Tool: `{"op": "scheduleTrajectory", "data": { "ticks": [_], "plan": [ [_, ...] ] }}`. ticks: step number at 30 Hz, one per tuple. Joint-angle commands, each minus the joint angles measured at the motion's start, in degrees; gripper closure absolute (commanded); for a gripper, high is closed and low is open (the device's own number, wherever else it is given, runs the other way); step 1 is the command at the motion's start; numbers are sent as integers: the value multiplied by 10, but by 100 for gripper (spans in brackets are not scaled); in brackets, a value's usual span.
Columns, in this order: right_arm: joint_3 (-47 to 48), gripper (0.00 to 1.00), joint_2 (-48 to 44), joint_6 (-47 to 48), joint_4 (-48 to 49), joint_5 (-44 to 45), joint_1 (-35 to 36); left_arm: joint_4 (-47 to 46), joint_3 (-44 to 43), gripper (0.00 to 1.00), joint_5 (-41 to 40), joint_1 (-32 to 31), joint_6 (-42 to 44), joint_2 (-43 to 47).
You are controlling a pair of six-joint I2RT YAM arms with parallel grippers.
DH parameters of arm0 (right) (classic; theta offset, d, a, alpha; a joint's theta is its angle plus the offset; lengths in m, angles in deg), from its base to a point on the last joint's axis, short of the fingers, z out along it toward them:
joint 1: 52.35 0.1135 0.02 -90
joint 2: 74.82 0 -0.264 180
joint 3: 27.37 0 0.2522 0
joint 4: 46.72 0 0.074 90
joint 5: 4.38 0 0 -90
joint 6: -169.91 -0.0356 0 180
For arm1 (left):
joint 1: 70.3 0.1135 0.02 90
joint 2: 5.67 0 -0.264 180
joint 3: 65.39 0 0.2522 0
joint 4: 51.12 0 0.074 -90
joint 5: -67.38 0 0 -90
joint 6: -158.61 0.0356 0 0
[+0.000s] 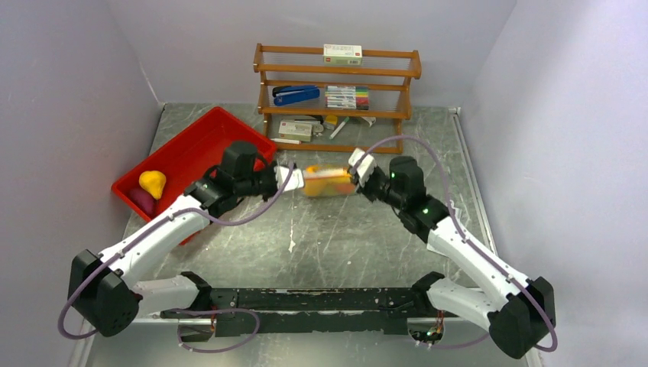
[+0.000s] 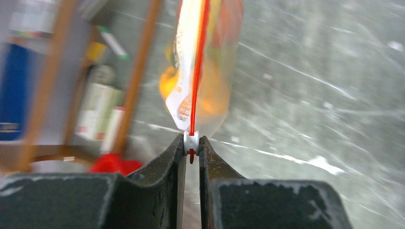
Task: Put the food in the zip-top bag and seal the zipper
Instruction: Place the zipper food storage bag at the center of the board, then reset both arms
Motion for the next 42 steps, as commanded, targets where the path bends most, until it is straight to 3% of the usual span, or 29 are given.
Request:
{"op": "scheduleTrajectory", "data": {
  "ticks": [1, 7, 13, 19, 20, 21, 22, 23, 25, 27, 29, 30, 31, 35, 38, 42],
  "plan": [
    [-104, 86, -46, -82, 21, -36, -1, -32, 97, 91, 119, 1, -31, 39],
    [-76, 63, -71, -128, -92, -142, -1, 57, 112, 86, 168, 1, -36, 46],
    [-75, 58, -117, -173, -103, -168, -1, 58, 121, 80, 217, 0, -46, 71],
    [-73, 54, -154, -225, -70, -138, -1, 61, 119, 79, 238, 0, -59, 84],
    [-71, 47, -159, -237, -65, -130, -1, 55, 119, 78, 235, 0, -71, 88],
    [-66, 33, -163, -247, -60, -123, -1, 45, 121, 76, 233, 0, -84, 94],
    [-62, 4, -166, -257, -56, -117, -1, 34, 124, 75, 231, 1, -95, 101],
    [-58, 1, -171, -267, -53, -109, -1, 19, 128, 73, 225, 0, -111, 109],
    [-53, 0, -181, -290, -41, -90, -1, -22, 142, 67, 202, 0, -153, 134],
    [-50, 0, -193, -330, -30, -47, -1, -65, 156, 53, 172, 0, -197, 168],
    [-39, 0, -200, -373, -38, -1, -1, -107, 173, 34, 143, 1, -234, 204],
    [-31, 0, -201, -391, -48, 25, -1, -120, 178, 7, 127, 0, -257, 222],
    [-23, 0, -203, -412, -60, 52, -1, -133, 181, 0, 99, 0, -284, 240],
    [2, 0, -200, -509, -98, 145, -1, -143, 154, 1, -30, 0, -453, 283],
    [17, 0, -188, -572, -126, 216, -1, -64, 98, 1, -118, 1, -586, 279],
    [50, 0, -151, -605, -178, 249, -1, 23, 59, 1, -147, 1, -686, 262]
  ]
}}
